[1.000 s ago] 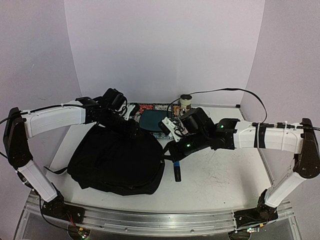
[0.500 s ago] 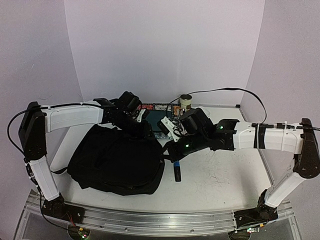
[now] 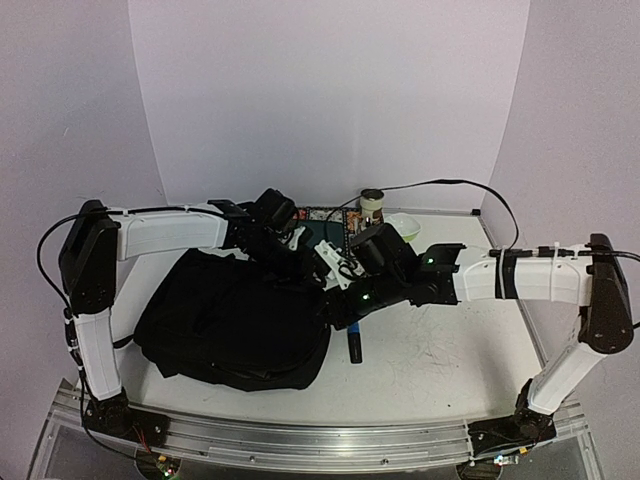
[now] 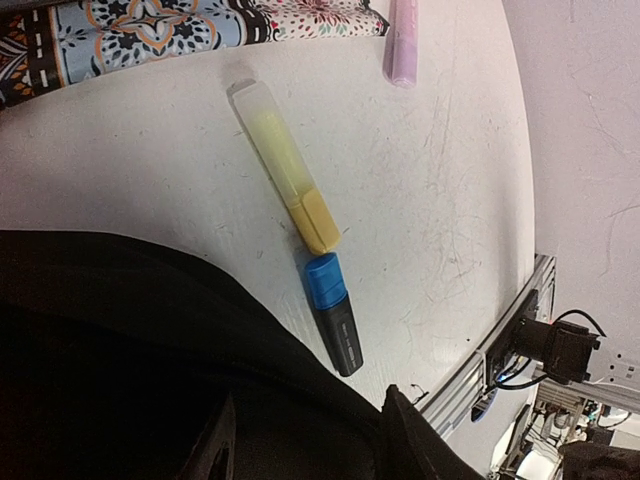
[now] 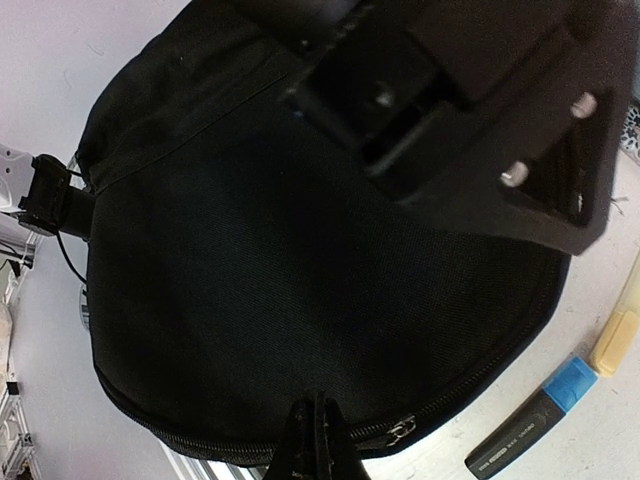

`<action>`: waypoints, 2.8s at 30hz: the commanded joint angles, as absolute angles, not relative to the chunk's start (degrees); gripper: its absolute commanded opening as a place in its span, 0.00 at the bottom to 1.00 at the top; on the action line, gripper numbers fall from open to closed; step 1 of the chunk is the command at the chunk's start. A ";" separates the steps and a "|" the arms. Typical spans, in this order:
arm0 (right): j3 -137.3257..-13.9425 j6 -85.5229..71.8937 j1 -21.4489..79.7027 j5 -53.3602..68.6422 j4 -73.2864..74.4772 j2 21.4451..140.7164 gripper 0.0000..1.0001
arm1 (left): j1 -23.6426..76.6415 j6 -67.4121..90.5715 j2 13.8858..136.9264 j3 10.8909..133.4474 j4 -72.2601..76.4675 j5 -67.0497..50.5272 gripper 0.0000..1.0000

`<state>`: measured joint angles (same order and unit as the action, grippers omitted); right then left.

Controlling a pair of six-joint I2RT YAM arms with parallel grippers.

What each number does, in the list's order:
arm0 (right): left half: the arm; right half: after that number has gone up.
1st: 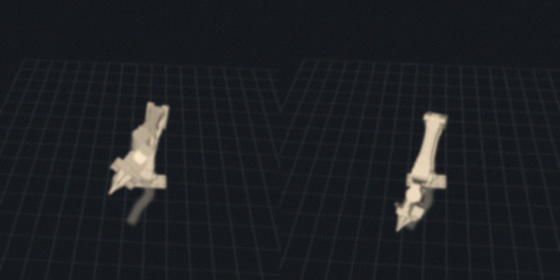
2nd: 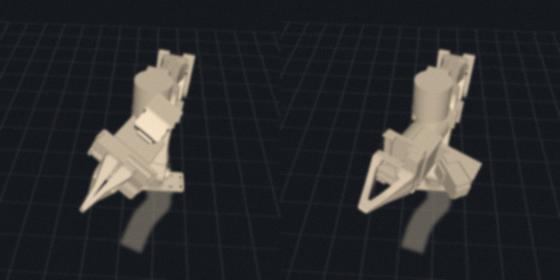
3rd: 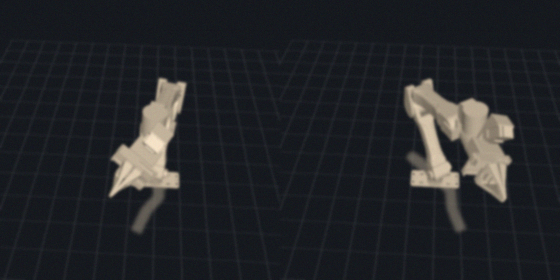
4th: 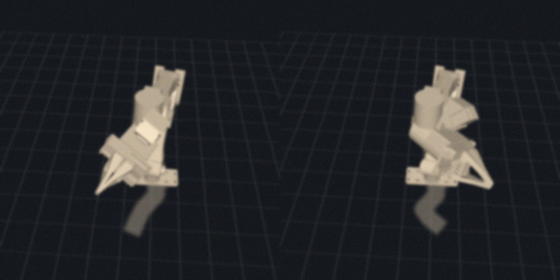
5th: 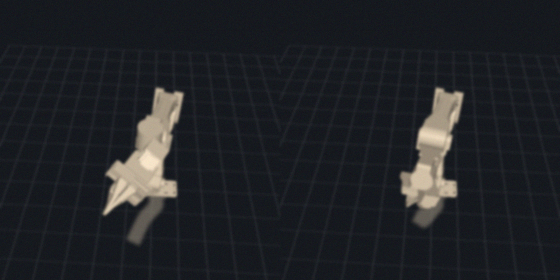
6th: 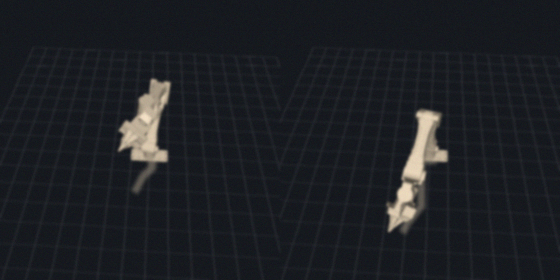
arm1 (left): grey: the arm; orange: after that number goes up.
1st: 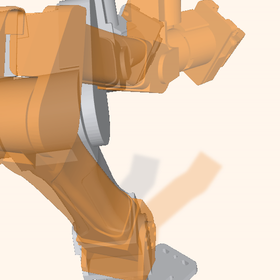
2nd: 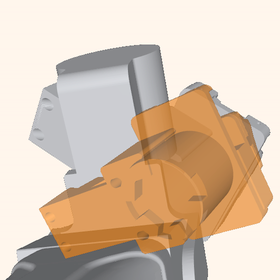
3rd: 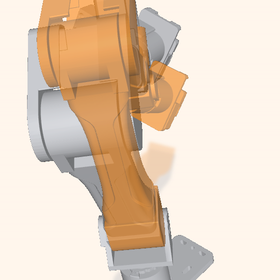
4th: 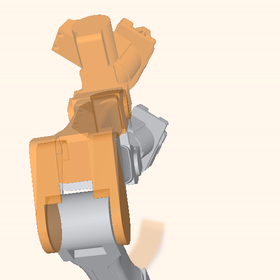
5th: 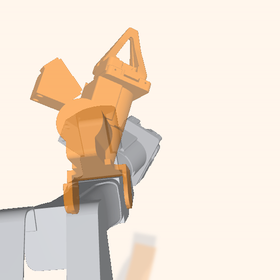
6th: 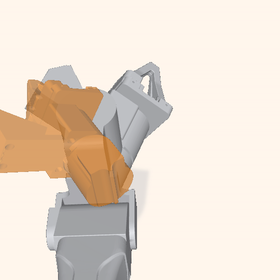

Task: Pack the student bag
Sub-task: Hold the largest pocket of the student bag, then zip the student bag into the largest pocket of the bag, then place the largest pocket of the bag in the student bag, then hold the largest pocket of the student bag.

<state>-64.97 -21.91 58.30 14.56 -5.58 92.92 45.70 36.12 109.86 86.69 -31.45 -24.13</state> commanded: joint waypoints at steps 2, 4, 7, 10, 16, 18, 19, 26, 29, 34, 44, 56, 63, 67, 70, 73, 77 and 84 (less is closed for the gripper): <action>-67.53 -21.23 58.72 14.55 -6.26 93.64 0.00 | 46.84 36.57 113.32 89.11 -31.13 -27.34 0.46; -67.74 -21.27 58.82 14.89 -6.17 93.69 0.00 | 46.85 36.13 114.23 89.10 -31.11 -27.29 0.35; -67.63 -21.27 59.08 15.29 -6.15 93.24 0.00 | 46.85 35.70 115.10 89.46 -31.14 -26.60 0.17; -67.01 -21.27 59.61 16.24 -6.09 92.26 0.00 | 46.87 35.28 115.91 90.72 -31.12 -26.01 0.01; -65.96 -21.48 62.36 17.76 -5.55 90.04 0.00 | 46.34 34.89 117.19 94.70 -31.11 -24.56 0.00; -65.92 -21.51 64.06 17.97 -5.36 89.61 0.00 | 46.00 34.89 117.70 95.82 -31.11 -24.28 0.00; -65.92 -21.59 64.80 18.12 -5.29 89.50 0.00 | 45.83 34.89 117.94 96.33 -31.11 -24.23 0.00; -67.70 -21.86 69.78 19.68 -5.26 91.31 0.00 | 45.12 35.14 119.82 100.03 -31.12 -23.05 0.00; -69.60 -21.59 71.45 20.58 -5.24 92.59 0.00 | 44.98 35.36 121.21 101.93 -31.12 -22.26 0.00; -71.35 -21.77 72.52 19.72 -5.08 93.36 0.00 | 44.65 35.20 122.48 104.71 -31.12 -20.81 0.00; -67.92 -28.42 70.63 3.77 -1.61 89.01 0.35 | 44.65 32.83 109.49 93.06 -31.14 -14.57 0.33; -62.61 -37.49 59.03 4.70 -0.98 84.73 0.56 | 46.50 32.95 92.53 75.82 -31.50 -10.94 0.46; -64.00 -44.42 55.78 7.73 -1.21 90.38 0.65 | 52.23 33.60 86.74 71.69 -32.73 -11.00 0.47; -64.16 -48.81 55.75 9.57 -1.86 93.19 0.65 | 58.20 34.65 85.74 71.74 -35.13 -10.39 0.47; -62.22 -51.24 55.74 10.41 -2.91 93.60 0.64 | 62.40 35.18 85.75 72.14 -37.04 -8.96 0.46; -60.27 -52.71 55.75 11.76 -6.27 93.35 0.64 | 64.86 35.17 86.34 72.75 -39.14 -8.14 0.46; -60.33 -52.83 55.75 12.80 -7.88 93.83 0.64 | 66.43 33.73 88.14 74.97 -43.56 -6.49 0.46; -59.96 -53.85 55.79 13.91 -9.86 94.80 0.63 | 68.05 32.03 90.82 77.51 -48.56 -6.91 0.46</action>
<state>-60.23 -52.61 55.68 12.65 -8.23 93.86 66.86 33.95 89.63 74.28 -44.85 -7.40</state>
